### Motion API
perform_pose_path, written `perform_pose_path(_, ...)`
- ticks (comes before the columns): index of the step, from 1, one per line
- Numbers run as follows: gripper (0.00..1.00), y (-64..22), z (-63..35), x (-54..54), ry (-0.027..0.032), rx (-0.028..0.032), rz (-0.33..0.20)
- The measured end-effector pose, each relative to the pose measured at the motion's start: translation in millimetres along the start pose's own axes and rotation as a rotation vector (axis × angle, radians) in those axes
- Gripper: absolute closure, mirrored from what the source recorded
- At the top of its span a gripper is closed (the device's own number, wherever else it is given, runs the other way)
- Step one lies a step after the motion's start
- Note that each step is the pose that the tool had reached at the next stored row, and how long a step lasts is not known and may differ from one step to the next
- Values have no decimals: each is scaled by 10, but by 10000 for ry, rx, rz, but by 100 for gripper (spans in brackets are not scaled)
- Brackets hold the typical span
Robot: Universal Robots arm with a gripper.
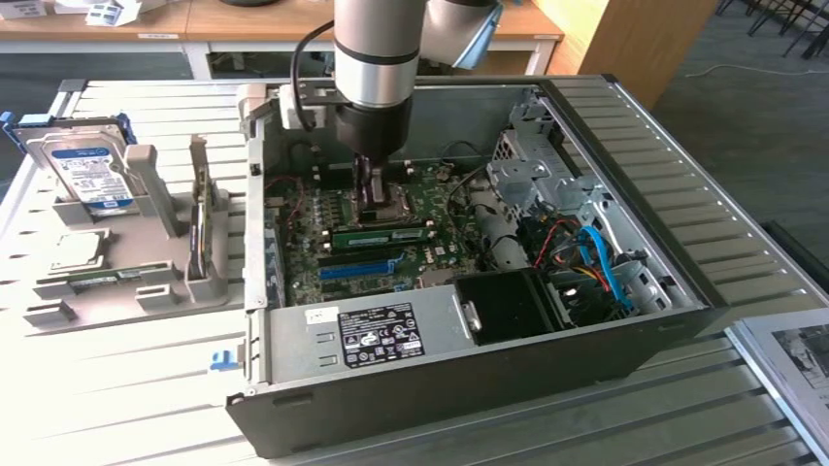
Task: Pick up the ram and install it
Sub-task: 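Press down the ram until it locks into place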
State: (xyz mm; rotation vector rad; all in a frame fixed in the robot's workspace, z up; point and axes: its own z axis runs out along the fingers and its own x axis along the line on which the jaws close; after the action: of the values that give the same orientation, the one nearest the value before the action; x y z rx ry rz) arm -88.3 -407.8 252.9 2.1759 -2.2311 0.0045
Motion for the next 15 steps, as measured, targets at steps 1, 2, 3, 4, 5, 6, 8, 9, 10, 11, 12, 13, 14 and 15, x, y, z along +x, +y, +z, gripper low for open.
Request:
perform_pose_path(1,90,0,14,0,0,2,1)
perform_pose_path(2,90,0,28,-1,-1,4,0)
perform_pose_path(3,90,-1,42,-1,-2,7,0)
perform_pose_path(4,90,-1,56,-1,-2,9,1)
perform_pose_path(5,90,-1,67,-2,-2,10,0)
perform_pose_path(6,90,-1,78,-2,-1,10,1)
perform_pose_path(8,90,-1,100,-2,-2,13,1)
perform_pose_path(9,90,-1,110,-2,-2,14,1)
perform_pose_path(10,90,-1,121,-3,-2,16,1)
perform_pose_path(11,90,-1,130,-3,-2,17,1)
perform_pose_path(12,90,-2,138,-3,-2,18,1)
perform_pose_path(13,90,-2,147,-3,-3,18,1)
perform_pose_path(14,90,-2,155,-3,-3,19,1)
perform_pose_path(15,90,-2,163,-3,-1,19,1)
